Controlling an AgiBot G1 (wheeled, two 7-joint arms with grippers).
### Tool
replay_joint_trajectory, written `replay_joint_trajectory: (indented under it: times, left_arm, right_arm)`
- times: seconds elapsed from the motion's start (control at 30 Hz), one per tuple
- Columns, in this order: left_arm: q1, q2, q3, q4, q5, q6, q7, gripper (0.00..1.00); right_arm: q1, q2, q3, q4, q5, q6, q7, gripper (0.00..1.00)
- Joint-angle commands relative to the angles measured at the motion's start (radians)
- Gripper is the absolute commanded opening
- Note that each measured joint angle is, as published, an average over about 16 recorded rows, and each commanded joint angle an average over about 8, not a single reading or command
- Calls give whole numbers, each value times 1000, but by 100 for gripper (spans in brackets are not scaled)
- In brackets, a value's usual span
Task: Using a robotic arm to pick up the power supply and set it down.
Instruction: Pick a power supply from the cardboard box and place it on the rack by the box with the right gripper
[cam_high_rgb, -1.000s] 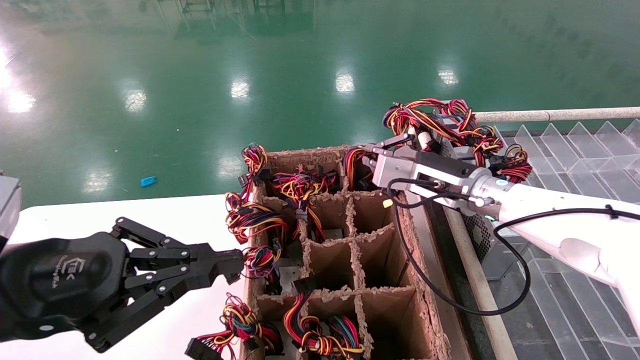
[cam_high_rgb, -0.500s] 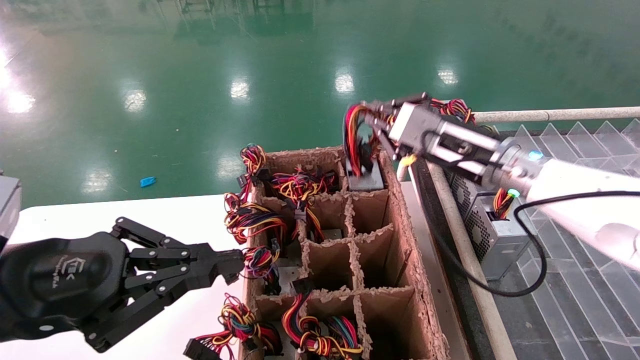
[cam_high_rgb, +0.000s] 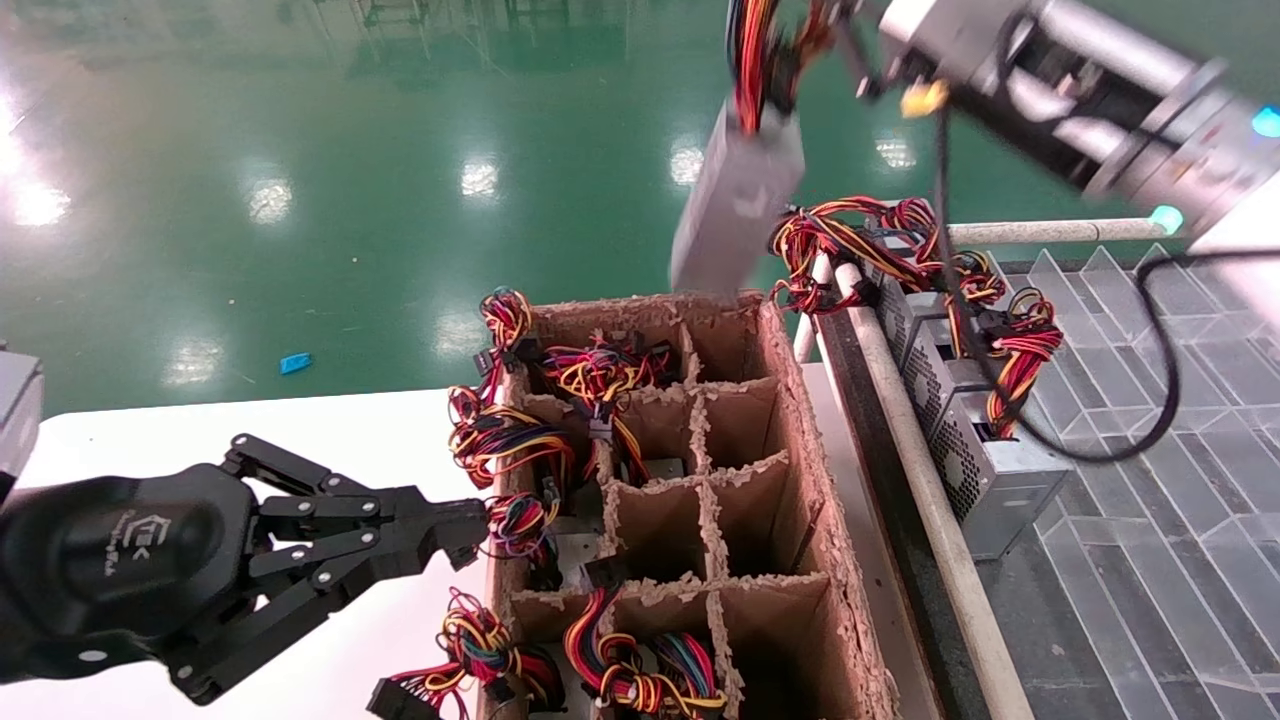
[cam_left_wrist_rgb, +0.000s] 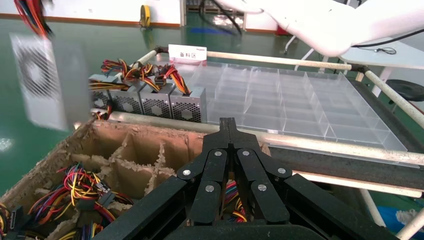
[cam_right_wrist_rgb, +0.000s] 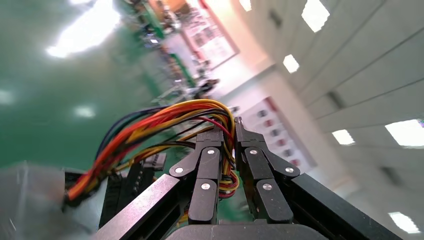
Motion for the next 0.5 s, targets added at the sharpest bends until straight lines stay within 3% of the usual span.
replay_joint_trajectory:
  times: [0.03,0.5]
  left_arm:
    - [0,0,0,0,0,0,0,0]
    - [0,0,0,0,0,0,0,0]
  right_arm:
    - [13,0,16,21,5,19,-21,0]
    - [203,19,79,-146,-8,64,-214,0]
